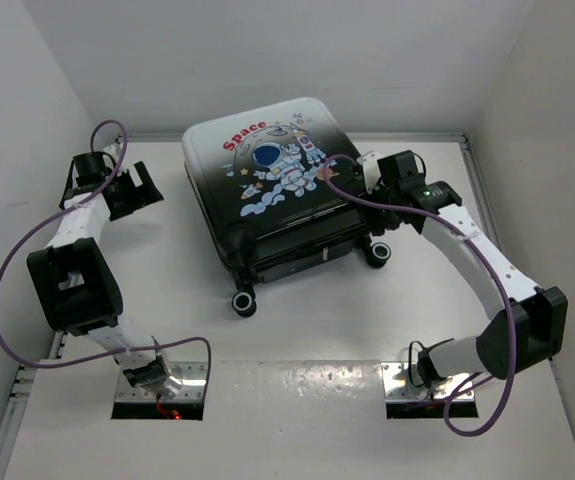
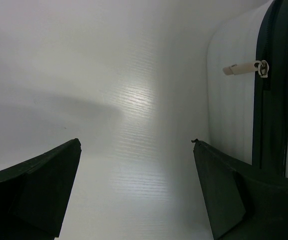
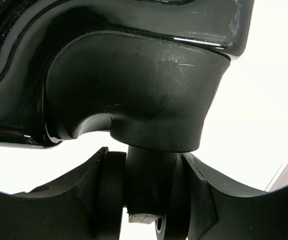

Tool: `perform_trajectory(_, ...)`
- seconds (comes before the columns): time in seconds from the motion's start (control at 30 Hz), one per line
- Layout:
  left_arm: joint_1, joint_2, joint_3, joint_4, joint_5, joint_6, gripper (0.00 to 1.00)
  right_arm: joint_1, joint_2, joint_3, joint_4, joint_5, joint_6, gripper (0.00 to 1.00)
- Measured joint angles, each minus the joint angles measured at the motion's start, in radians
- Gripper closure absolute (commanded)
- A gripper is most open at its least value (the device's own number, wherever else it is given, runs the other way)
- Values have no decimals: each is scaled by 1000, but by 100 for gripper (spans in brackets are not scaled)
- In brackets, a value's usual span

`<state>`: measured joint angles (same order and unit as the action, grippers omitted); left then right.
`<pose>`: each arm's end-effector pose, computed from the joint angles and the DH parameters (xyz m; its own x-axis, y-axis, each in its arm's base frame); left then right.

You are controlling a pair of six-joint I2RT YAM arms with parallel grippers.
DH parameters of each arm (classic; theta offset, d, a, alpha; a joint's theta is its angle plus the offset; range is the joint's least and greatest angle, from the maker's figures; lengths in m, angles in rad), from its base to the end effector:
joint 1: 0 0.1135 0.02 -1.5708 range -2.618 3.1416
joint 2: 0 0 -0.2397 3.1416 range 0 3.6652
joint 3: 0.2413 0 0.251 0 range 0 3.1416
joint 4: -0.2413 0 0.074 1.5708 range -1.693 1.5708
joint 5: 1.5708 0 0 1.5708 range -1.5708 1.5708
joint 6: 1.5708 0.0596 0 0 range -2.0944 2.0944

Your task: Pack the luggage

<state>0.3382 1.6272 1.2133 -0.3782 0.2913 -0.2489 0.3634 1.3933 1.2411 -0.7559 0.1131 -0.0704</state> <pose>0.3574 0.1076 0.2164 -0.6194 -0.4680 -0.6304 -0.2890 0.8825 -0.3712 0.2918 0.1038 0.2667 -0.7148 -0.3466 -0.6075 -0.3394 0.9313 -0.1320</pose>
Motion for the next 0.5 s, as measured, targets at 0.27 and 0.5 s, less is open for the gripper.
perform_trajectory(0.27, -8, -10, -1, 7, 0, -6, 0, -56, 32, -31, 82, -44, -16, 100)
perform_trajectory(0.5, -27, -63, -8, 12, -3, 0, 0, -86, 76, -32, 82, -87, -4, 98)
